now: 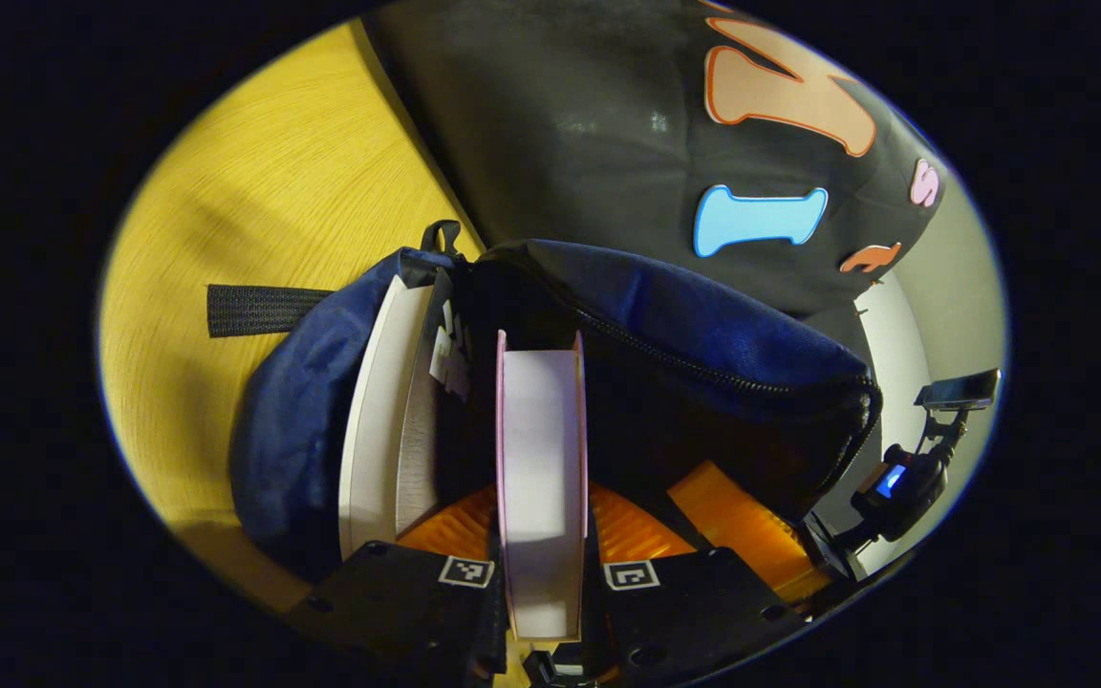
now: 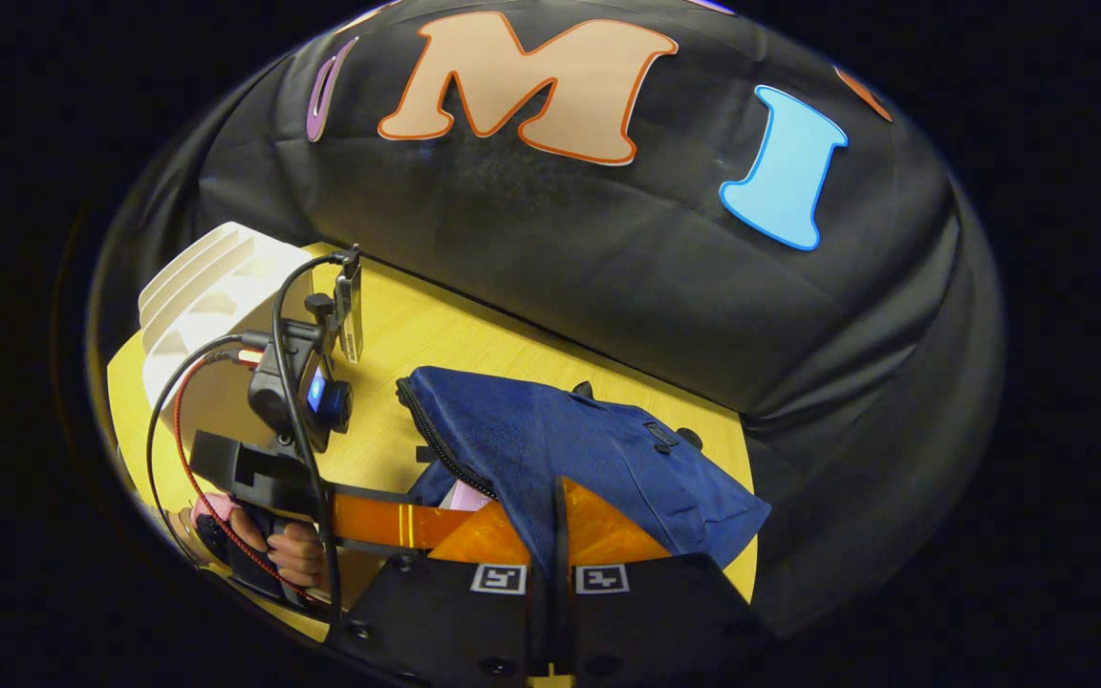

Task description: Open the schoolbag, grab two books from the bookshelf and put them into the schoolbag.

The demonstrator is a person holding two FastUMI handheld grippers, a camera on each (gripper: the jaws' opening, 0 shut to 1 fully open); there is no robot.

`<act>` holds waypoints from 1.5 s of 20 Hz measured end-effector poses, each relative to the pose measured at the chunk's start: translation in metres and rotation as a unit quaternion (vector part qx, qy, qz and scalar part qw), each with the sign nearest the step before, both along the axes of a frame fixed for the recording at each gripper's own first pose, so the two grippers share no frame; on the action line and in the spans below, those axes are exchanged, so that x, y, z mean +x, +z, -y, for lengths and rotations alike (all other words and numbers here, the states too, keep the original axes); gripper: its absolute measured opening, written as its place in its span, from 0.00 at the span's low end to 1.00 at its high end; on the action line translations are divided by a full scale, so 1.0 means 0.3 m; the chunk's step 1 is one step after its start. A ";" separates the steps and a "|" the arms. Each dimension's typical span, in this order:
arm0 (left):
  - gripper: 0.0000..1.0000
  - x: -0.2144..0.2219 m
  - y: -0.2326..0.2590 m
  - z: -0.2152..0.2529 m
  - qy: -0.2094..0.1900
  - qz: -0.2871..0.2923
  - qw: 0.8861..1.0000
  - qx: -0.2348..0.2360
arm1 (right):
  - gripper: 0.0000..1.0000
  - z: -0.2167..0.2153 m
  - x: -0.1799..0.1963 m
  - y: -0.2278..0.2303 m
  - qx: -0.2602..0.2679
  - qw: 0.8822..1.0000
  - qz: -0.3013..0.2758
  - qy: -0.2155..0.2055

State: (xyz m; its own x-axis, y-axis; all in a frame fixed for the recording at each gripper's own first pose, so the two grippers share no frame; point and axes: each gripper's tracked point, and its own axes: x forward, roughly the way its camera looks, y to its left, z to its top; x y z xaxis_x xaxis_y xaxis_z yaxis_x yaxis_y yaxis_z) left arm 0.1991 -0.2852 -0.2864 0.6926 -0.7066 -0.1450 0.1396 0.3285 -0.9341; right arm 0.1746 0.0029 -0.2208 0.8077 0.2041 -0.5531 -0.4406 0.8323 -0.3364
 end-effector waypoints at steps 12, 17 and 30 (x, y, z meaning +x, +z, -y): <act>0.82 -0.074 0.068 -0.085 0.028 -0.017 0.992 0.118 | 0.60 0.036 -0.058 0.111 0.042 0.999 0.024 0.018; 0.94 -0.218 0.255 -0.212 0.057 0.014 0.986 0.156 | 1.00 0.072 -0.146 0.227 0.091 0.995 0.037 0.015; 0.93 -0.619 0.965 -0.933 0.305 0.163 0.796 0.497 | 0.98 0.128 -0.403 0.688 0.272 0.941 0.178 -0.096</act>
State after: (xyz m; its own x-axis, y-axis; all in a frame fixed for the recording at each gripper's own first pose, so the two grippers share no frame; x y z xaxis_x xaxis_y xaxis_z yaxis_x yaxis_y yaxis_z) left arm 0.0134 -0.0054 0.0031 0.9781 0.1268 -0.1648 -0.1471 0.9821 -0.1175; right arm 0.0536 -0.0354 -0.0142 0.9729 0.2100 -0.0967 -0.2044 0.9768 0.0641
